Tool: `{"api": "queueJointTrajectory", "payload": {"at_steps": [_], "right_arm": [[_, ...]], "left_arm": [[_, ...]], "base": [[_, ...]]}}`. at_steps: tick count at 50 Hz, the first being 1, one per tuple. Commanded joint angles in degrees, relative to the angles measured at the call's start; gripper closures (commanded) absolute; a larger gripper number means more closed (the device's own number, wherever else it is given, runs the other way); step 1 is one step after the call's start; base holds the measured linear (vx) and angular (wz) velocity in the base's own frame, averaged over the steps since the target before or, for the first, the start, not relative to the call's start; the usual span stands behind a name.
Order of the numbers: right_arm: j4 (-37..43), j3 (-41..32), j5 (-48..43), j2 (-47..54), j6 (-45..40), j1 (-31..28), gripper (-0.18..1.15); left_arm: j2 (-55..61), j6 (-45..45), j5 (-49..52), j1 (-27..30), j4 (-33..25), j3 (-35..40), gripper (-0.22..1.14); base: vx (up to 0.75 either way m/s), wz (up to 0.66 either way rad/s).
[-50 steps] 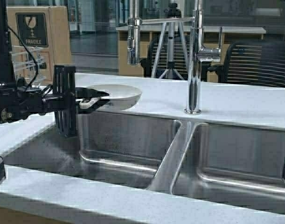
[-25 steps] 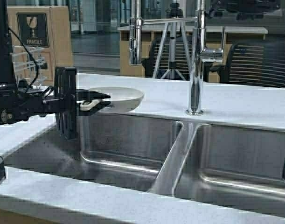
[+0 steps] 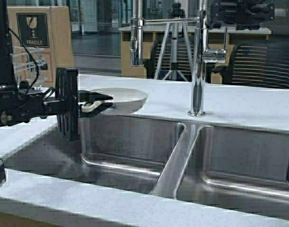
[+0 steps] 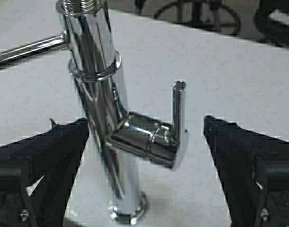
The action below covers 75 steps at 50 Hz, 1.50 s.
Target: Wash the pan
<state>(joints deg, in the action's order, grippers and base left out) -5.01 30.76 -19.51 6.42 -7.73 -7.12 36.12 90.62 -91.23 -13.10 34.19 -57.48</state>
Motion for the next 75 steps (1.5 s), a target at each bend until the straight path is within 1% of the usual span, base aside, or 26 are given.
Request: {"api": "queueJointTrajectory", "payload": {"at_steps": [1,17,24,29,36,52,66,75], "right_arm": [[0.18,-2.90,-0.62,1.05,0.00,1.23,-0.07],[0.18,-10.37,-0.26,7.91,-0.09,2.99,-0.07],[0.18,-14.15,1.49,10.28,-0.18,3.96,-0.07],[0.53,-14.94,2.37,10.55,-0.18,5.10,-0.07],[0.88,-14.68,2.81,10.37,-0.18,7.29,-0.07],[0.88,-11.51,2.90,7.65,-0.26,11.51,-0.07],[0.88,-10.72,2.46,1.76,-0.35,12.04,-0.07],[0.62,-8.00,2.46,-1.32,0.00,13.27,-0.07]], "left_arm": [[-1.14,-0.88,-1.32,-0.18,0.18,0.35,0.89],[-1.14,-0.79,-1.32,-0.18,0.26,0.62,0.89],[-1.14,-0.70,-1.32,-0.18,0.18,0.62,0.89],[-1.14,-0.70,-1.32,-0.18,0.18,0.53,0.89],[-1.14,-0.70,-1.23,-0.18,0.26,0.62,0.89],[-1.14,-0.70,-1.32,-0.18,0.44,0.62,0.89],[-1.14,-0.70,-1.32,-0.18,0.97,0.53,0.89],[-1.14,-0.79,-1.32,-0.26,0.97,0.62,0.89]], "base": [[0.00,0.00],[0.00,0.00],[0.00,0.00],[0.00,0.00],[0.00,0.00],[0.00,0.00],[0.00,0.00],[0.00,0.00]]}}
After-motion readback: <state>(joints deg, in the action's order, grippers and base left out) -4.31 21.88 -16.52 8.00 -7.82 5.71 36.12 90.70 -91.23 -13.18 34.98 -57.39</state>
